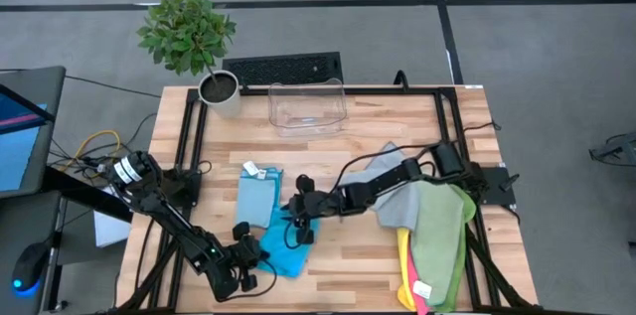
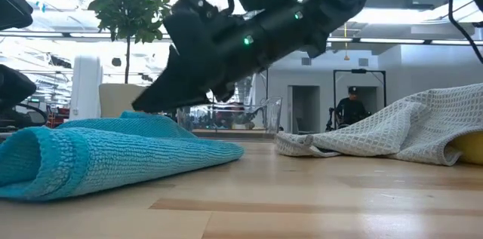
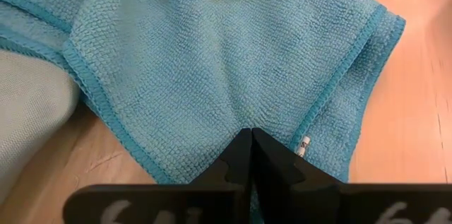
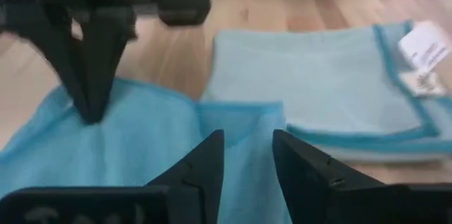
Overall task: Fold microfiber towels
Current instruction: Fold the blue microfiber cloth
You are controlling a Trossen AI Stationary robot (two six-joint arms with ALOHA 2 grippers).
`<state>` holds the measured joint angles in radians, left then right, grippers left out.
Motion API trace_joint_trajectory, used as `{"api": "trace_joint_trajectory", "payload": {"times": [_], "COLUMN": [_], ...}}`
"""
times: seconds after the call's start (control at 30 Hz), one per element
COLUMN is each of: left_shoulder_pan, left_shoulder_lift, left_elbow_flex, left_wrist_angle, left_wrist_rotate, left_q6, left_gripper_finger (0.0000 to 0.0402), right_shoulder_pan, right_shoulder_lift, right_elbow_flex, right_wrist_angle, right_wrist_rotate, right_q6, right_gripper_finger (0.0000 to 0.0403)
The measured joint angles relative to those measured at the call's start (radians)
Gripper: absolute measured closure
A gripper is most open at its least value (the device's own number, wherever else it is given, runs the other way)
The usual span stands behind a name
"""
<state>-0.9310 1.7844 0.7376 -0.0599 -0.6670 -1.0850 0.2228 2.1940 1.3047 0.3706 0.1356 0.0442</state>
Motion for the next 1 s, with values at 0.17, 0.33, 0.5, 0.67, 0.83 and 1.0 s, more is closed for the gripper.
{"api": "trace_joint_trajectory", "payload": {"times": [0.17,0.33,0.5,0.67,0.83,1.0], "left_shoulder_pan": [0.000,0.000,0.000,0.000,0.000,0.000], "left_shoulder_lift": [0.000,0.000,0.000,0.000,0.000,0.000], "left_elbow_flex": [0.000,0.000,0.000,0.000,0.000,0.000], "left_wrist_angle": [-0.001,-0.001,-0.001,0.000,-0.001,-0.001], "left_wrist_rotate": [0.000,0.000,0.001,0.003,0.003,0.004], "left_q6": [0.000,-0.009,-0.010,-0.010,-0.009,-0.002], "left_gripper_finger": [0.0397,0.0397,0.0397,0.0397,0.0397,0.0397], "right_shoulder_pan": [-0.005,-0.004,-0.030,-0.053,-0.041,-0.048], "right_shoulder_lift": [0.041,0.044,0.043,0.043,0.049,0.091], "right_elbow_flex": [0.011,0.042,0.069,0.067,0.068,0.066], "right_wrist_angle": [-0.005,0.008,0.008,0.011,0.032,0.029], "right_wrist_rotate": [-0.002,0.048,0.050,-0.104,-0.143,-0.083], "right_q6": [0.004,-0.022,-0.027,-0.027,0.016,0.034], "right_gripper_finger": [0.0267,0.0320,0.0389,0.0352,0.0264,0.0207]}}
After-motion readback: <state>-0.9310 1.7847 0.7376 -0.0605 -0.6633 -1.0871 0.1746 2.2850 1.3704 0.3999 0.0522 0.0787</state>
